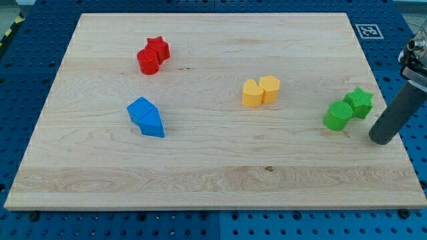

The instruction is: Move the arm in between the green blocks

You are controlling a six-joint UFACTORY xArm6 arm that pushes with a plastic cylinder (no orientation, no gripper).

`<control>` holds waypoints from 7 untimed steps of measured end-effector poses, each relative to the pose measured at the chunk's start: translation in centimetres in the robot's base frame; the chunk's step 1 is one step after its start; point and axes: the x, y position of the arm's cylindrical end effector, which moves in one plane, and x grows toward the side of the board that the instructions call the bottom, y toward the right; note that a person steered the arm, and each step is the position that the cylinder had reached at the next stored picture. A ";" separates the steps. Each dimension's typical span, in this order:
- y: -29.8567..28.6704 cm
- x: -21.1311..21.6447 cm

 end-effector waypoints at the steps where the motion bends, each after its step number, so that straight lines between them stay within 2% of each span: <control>1: -0.3 -0.4; 7: -4.2 -1.6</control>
